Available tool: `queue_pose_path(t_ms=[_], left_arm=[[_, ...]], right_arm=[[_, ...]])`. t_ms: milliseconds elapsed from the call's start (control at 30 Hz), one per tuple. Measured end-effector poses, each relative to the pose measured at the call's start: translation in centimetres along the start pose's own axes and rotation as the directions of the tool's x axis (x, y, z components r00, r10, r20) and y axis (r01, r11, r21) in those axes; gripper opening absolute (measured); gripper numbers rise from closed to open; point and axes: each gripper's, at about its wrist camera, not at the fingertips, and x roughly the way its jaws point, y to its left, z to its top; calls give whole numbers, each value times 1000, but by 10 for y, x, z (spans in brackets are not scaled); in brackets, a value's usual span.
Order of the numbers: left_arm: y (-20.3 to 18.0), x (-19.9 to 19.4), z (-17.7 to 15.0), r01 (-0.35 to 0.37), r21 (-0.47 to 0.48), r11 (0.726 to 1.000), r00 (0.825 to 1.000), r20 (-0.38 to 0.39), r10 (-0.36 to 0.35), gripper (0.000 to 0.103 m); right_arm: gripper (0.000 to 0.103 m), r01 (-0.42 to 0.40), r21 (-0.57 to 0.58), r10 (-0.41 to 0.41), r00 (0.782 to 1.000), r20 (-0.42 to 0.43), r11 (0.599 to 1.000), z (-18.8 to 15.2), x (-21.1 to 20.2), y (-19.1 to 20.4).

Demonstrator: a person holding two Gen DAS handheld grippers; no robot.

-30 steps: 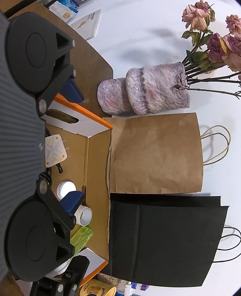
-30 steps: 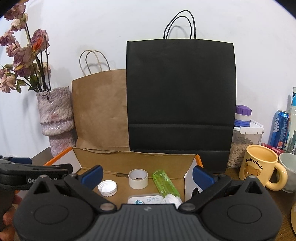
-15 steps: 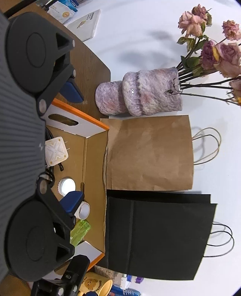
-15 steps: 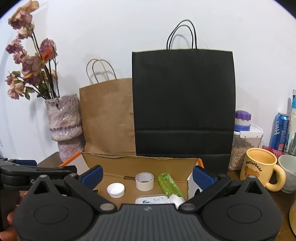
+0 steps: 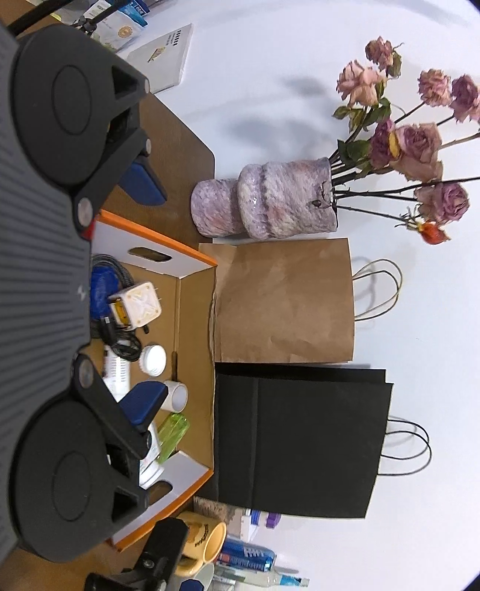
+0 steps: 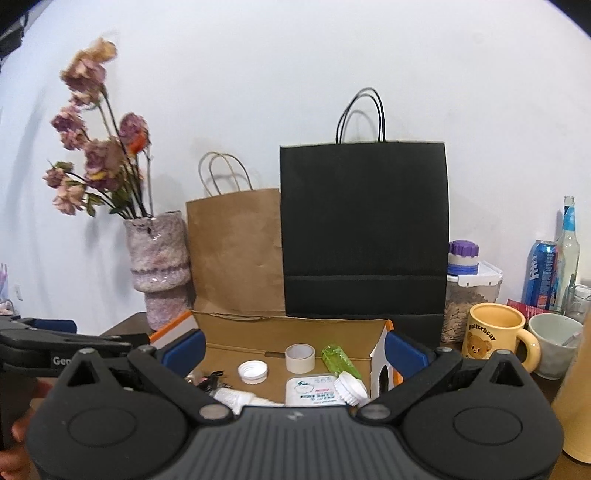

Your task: Organize rigid objects

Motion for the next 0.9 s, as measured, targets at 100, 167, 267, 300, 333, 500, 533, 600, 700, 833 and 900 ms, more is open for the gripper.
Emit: queue_pose_path(t_ms=[100,167,267,300,333,500,533,600,700,833,900], left_arm=[[2,-20,-5,4,0,1000,1000,6,-4,103],[4,-35,-10,8,-4,1000,1000,10,-8,103],[4,-55,-15,10,-3,1000,1000,15,-10,103],[4,-63,-17,13,-2,1000,1000,17,-13,103],[4,-69,-18,16,0,1000,1000,19,-16,103],[3,-105,-32,10,15,1000,1000,28,-11,103],[3,-112,-36,12,12,1000,1000,26,-12,103],[5,-124,-46,12,9,1000,1000,13,-12,103],[7,-141,-60,12,10,1000,1000,-1,-12,103],[7,-158,-78,15,19,1000,1000,-25,-14,103],[8,-165,-85,17,19,1000,999,-37,-17,103]], right_arm=[[103,-6,0,6,1000,14,1000,-1,-21,5],[103,-12,-4,12,1000,21,1000,-3,-35,9],[103,-18,-14,18,999,29,1000,-6,-57,17],[103,-19,-18,20,999,31,1000,-7,-64,20],[103,-19,-19,20,999,36,1000,-9,-71,22],[103,-25,-9,25,999,33,1000,-23,-109,31],[103,-26,-10,26,999,31,1000,-27,-117,33],[103,-24,-13,24,999,22,1000,-34,-132,36],[103,-22,-14,22,1000,8,1000,-44,-150,40],[103,-21,-13,21,1000,-17,1000,-55,-168,43],[103,-19,-16,19,999,-28,1000,-61,-174,44]])
